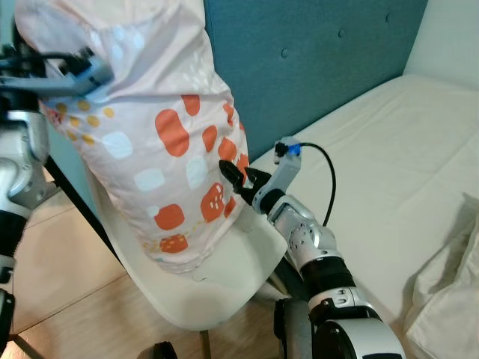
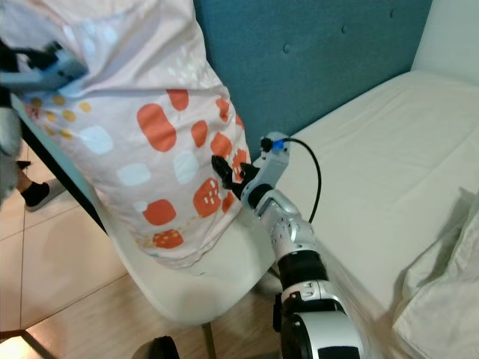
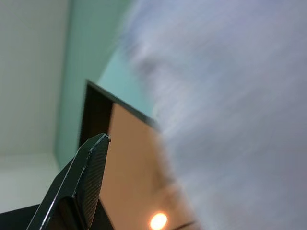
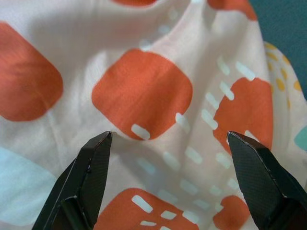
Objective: Move the pillow to the sofa from floor
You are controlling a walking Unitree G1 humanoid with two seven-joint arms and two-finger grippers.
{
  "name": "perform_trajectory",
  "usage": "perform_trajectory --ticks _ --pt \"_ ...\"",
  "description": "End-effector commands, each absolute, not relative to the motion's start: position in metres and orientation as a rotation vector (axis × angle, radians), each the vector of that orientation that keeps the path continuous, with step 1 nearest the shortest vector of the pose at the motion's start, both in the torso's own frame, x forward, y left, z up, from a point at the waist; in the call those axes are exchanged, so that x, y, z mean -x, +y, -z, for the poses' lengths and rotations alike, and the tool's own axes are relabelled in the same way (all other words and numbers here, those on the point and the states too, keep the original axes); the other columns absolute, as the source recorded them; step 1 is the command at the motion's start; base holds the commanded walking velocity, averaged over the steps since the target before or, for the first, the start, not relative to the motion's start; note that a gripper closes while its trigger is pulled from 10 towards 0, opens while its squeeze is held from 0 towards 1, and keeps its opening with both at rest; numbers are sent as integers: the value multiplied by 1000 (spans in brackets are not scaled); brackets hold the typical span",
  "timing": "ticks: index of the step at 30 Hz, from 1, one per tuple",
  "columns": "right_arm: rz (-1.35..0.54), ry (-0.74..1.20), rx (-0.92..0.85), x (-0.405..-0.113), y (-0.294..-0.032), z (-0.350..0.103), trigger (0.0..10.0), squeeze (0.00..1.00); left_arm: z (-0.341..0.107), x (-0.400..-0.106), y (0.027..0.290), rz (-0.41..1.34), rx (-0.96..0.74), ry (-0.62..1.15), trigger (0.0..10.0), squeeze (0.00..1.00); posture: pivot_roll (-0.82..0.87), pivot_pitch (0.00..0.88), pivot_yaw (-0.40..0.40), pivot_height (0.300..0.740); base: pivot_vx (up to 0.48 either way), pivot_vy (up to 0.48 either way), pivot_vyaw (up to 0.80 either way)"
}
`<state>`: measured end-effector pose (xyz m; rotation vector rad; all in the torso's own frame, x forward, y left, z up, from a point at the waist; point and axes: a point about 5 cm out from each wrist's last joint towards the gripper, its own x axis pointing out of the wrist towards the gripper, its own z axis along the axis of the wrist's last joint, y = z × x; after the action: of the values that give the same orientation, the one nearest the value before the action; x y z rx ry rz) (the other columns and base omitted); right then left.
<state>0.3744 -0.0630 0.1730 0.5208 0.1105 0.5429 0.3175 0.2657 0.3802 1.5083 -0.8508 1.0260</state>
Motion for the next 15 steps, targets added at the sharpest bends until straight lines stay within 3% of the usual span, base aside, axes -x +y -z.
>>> perform_trajectory --ticks 1,9,10,12,13,14,15 --pt "-552 137 -518 -371 -57 -168 10000 0 -396 -306 271 -1093 -1529 -867 10000 1000 -184 110 70 565 0 0 0" --pt "-538 141 -523 -372 -60 -167 10000 0 -415 -292 249 -1084 -1436 -950 10000 1000 -185 112 72 565 0 0 0" --pt "-536 140 -526 -372 -60 -167 10000 0 -409 -296 250 -1065 -1414 -919 10000 867 -182 111 70 565 0 0 0" --pt "-534 140 -529 -373 -60 -167 10000 0 -405 -300 251 -1053 -1400 -898 10000 867 -182 111 70 565 0 0 0" --pt "-532 139 -528 -373 -60 -167 10000 0 -399 -303 254 -1036 -1379 -865 10000 545 -186 111 75 565 0 0 0" --pt "-529 139 -526 -372 -60 -167 10000 0 -396 -303 255 -1026 -1354 -855 10000 302 -190 111 77 565 0 0 0" --pt "-529 139 -526 -372 -60 -167 10000 0 -396 -303 255 -1026 -1354 -855 10000 302 -190 111 77 565 0 0 0"
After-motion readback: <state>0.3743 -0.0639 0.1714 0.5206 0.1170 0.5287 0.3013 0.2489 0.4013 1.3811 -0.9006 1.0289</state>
